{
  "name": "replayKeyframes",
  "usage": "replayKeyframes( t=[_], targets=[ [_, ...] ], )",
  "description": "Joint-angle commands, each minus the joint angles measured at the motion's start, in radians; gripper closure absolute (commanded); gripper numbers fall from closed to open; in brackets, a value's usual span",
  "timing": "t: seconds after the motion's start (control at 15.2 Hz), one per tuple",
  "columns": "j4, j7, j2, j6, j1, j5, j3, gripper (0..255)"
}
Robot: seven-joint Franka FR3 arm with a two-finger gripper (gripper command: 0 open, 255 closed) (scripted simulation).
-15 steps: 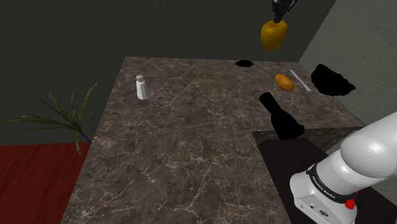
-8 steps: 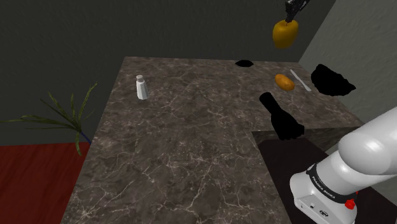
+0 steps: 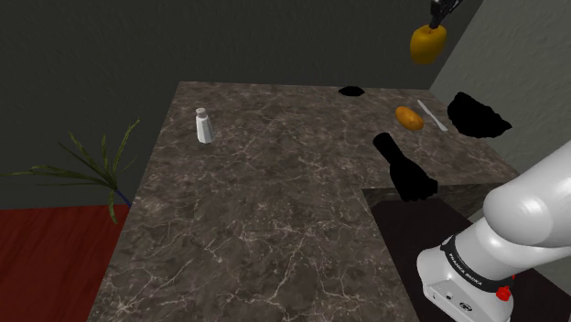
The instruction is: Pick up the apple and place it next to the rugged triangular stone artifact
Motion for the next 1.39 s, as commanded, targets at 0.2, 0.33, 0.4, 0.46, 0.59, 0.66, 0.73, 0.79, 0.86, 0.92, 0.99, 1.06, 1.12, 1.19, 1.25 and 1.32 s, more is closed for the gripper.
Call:
replayKeyframes(
  t=[0.2, 0.33, 0.4, 0.46, 0.59, 0.66, 0.73, 0.79, 0.86, 0.92, 0.99, 1.06, 1.12, 1.19, 1.25, 1.32],
  targets=[
    [0.111, -0.087, 0.106, -0.003, -0.058, 0.045, -0.026, 255],
    [0.078, -0.086, 0.101, 0.026, -0.057, 0.044, -0.026, 255],
    [0.062, -0.085, 0.099, 0.040, -0.056, 0.043, -0.026, 255],
    [0.046, -0.084, 0.098, 0.054, -0.056, 0.043, -0.026, 255],
    [0.016, -0.083, 0.095, 0.082, -0.055, 0.042, -0.025, 255],
    [0.001, -0.082, 0.095, 0.095, -0.054, 0.041, -0.025, 255],
    [-0.013, -0.082, 0.094, 0.109, -0.054, 0.041, -0.025, 255],
    [-0.027, -0.081, 0.094, 0.123, -0.053, 0.041, -0.025, 255],
    [-0.040, -0.081, 0.094, 0.136, -0.053, 0.041, -0.025, 255],
    [-0.053, -0.080, 0.094, 0.149, -0.053, 0.041, -0.025, 255],
    [-0.066, -0.080, 0.095, 0.163, -0.053, 0.041, -0.025, 255],
    [-0.078, -0.080, 0.095, 0.176, -0.052, 0.041, -0.024, 255],
    [-0.091, -0.079, 0.096, 0.189, -0.052, 0.041, -0.024, 255],
    [-0.102, -0.079, 0.098, 0.202, -0.052, 0.041, -0.024, 255],
    [-0.114, -0.079, 0.099, 0.215, -0.052, 0.041, -0.024, 255],
    [-0.125, -0.078, 0.101, 0.228, -0.052, 0.042, -0.024, 255]
  ],
)
